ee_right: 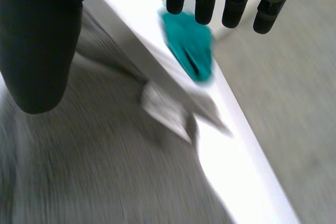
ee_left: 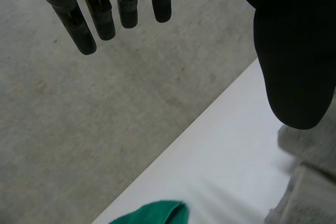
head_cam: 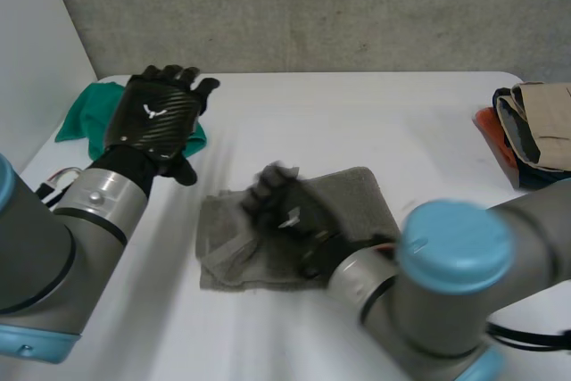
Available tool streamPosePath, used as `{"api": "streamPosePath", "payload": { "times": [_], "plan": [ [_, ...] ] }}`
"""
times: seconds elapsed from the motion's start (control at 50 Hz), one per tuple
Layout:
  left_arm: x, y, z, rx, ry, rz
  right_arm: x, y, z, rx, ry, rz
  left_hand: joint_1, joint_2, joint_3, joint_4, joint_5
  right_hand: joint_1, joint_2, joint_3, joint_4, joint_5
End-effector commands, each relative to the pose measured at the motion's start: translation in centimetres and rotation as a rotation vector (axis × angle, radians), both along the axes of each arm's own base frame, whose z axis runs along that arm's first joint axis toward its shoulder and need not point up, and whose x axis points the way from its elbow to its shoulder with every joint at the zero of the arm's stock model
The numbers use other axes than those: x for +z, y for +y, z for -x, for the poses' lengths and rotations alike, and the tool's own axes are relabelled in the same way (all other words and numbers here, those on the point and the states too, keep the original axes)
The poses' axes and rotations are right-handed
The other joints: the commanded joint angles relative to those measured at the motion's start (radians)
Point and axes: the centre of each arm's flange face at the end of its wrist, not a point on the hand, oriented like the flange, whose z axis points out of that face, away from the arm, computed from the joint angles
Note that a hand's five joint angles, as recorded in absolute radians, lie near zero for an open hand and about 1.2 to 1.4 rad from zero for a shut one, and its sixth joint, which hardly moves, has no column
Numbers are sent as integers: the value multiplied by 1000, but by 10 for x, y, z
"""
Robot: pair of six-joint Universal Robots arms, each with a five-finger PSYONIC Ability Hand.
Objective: Fold the laundry.
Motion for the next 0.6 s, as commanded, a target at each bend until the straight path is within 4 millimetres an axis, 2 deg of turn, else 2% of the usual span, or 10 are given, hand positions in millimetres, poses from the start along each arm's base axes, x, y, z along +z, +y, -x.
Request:
{"api": "streamPosePath", "payload": {
  "times": [0.02, 0.12, 0.14, 0.2, 0.26, 0.34, 0.4, 0.46, 0.52, 0.6],
  "plan": [
    [-7, 20, 28, -102, -2, -18, -6, -41, 70, -298, -41, -300, -22, -30, -34, -27, -46, -49, -35, -33, -33, -43],
    [-29, 32, 42, -155, -34, -69, -22, -53, 101, -399, -12, -378, -22, -30, -34, -27, -46, -49, -35, -33, -33, -43],
    [-40, 37, 49, -180, -55, -92, -24, -56, 105, -414, -12, -379, -22, -30, -34, -27, -46, -4, 10, 11, 12, 2],
    [-54, 43, 59, -210, -75, -122, -27, -65, 117, -450, 3, -362, -22, -30, -34, -27, -46, 453, 467, 469, 469, 459],
    [-70, 43, 67, -224, -97, -153, -26, -69, 120, -452, 22, -322, -22, -30, -34, -27, -46, 1122, 1136, 1137, 1138, 1128],
    [-89, 25, 72, -192, -114, -166, -22, -72, 117, -436, 20, -267, 20, 11, 8, 15, -4, 1173, 1187, 1189, 1189, 1179],
    [-105, -11, 58, -45, -126, -180, -23, -73, 118, -440, 8, -265, 23, 14, 11, 18, -1, 1173, 1187, 1189, 1189, 1179],
    [-111, -44, 30, 148, -151, -181, -23, -71, 116, -435, 6, -266, 32, 23, 19, 26, 8, 1173, 1187, 1189, 1189, 1179],
    [-112, -59, 9, 272, -205, -169, -22, -69, 115, -428, 6, -261, 26, 17, 14, 20, 2, 1173, 1187, 1189, 1189, 1179],
    [-105, -56, -9, 304, -263, -157, -22, -72, 116, -438, 14, -251, 17, 9, 5, 12, -7, 1173, 1187, 1189, 1189, 1179]
  ]
}}
